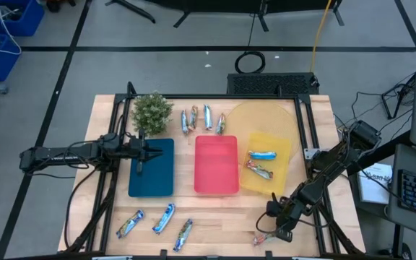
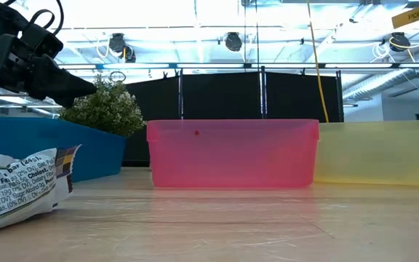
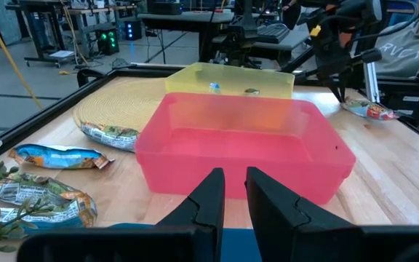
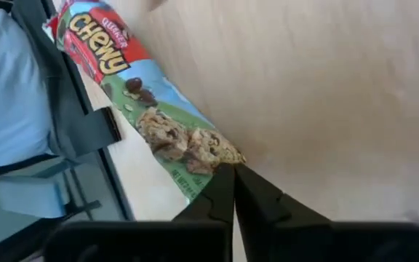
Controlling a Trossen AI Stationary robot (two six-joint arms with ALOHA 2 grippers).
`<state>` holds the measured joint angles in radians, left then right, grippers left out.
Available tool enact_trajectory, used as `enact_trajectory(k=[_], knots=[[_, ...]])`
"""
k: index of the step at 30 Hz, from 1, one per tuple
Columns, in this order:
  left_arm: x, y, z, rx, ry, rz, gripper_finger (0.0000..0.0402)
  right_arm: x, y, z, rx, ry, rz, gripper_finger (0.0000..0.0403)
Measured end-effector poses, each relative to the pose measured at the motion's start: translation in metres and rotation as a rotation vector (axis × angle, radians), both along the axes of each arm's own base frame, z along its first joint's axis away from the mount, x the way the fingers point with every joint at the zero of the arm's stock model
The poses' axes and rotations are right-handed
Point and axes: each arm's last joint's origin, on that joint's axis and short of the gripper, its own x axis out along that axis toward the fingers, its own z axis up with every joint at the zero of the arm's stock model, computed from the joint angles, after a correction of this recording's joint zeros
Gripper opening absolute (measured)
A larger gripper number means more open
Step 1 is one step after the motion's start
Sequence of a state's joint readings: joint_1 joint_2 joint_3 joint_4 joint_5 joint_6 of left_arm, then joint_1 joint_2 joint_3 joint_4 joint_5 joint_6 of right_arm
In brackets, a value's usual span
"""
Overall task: Pick and place Granola Bars by type
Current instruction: Put the red granola bar into the yellow bin
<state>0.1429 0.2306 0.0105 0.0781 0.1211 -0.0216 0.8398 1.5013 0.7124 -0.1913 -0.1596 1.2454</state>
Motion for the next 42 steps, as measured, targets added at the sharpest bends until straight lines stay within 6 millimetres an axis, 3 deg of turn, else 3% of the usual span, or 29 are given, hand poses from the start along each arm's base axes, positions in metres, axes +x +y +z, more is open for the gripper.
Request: enact_trajectory(k=[10,23,33,37,42], knots=[[0.0,0.0,0.0,0.0,0.0,0.0,0.0067,0.008,0.0,0.009,-0.092,-0.268,0.027,0.0],[0.0,0.0,0.0,-0.002,0.0,0.001,0.0067,0.008,-0.012,0.081,-0.154,-0.853,0.082,0.0],[0.0,0.0,0.0,-0.001,0.0,0.0,0.0067,-0.008,-0.036,0.119,-0.344,-1.09,0.156,0.0],[0.0,0.0,0.0,-0.002,0.0,0.0,0.0067,-0.011,-0.045,0.113,-0.335,-0.981,0.096,0.0],[0.0,0.0,0.0,-0.003,0.0,0.001,0.0067,0.008,-0.045,0.072,-0.25,-0.777,0.045,0.003]])
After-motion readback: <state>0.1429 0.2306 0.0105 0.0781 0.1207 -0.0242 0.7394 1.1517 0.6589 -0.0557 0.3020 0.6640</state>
